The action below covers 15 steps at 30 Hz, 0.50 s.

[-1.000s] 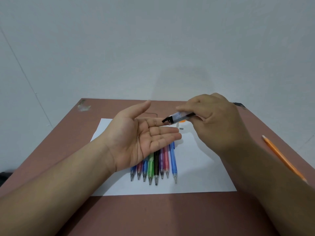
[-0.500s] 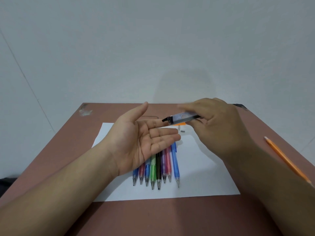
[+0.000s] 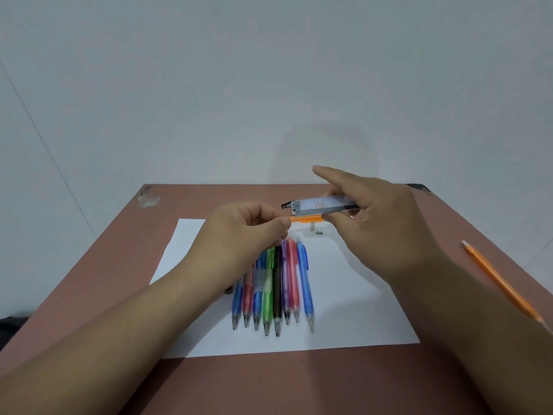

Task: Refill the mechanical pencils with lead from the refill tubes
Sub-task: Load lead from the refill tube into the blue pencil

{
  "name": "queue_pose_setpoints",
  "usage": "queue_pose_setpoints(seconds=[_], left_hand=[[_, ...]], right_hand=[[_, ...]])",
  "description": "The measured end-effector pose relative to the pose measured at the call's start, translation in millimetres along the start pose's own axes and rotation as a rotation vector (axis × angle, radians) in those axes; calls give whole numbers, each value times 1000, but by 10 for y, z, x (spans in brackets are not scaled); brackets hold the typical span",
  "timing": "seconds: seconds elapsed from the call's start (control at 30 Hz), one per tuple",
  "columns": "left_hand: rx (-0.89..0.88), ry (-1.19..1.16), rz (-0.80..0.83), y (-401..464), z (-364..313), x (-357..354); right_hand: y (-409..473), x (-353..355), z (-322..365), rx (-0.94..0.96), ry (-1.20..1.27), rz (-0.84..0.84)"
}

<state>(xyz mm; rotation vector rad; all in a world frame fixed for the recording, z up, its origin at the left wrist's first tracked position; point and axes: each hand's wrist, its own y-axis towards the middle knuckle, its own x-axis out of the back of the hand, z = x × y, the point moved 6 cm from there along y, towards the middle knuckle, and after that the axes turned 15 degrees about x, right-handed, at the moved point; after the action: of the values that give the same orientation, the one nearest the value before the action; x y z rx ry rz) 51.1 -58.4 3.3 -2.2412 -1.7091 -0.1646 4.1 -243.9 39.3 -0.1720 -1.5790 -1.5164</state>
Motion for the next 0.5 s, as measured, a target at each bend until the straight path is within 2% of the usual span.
queue_pose_setpoints(seconds=[0.5], left_hand=[[-26,-87,9,21,13,0]], right_hand=[[-12,-18,-5,25,3,-9]])
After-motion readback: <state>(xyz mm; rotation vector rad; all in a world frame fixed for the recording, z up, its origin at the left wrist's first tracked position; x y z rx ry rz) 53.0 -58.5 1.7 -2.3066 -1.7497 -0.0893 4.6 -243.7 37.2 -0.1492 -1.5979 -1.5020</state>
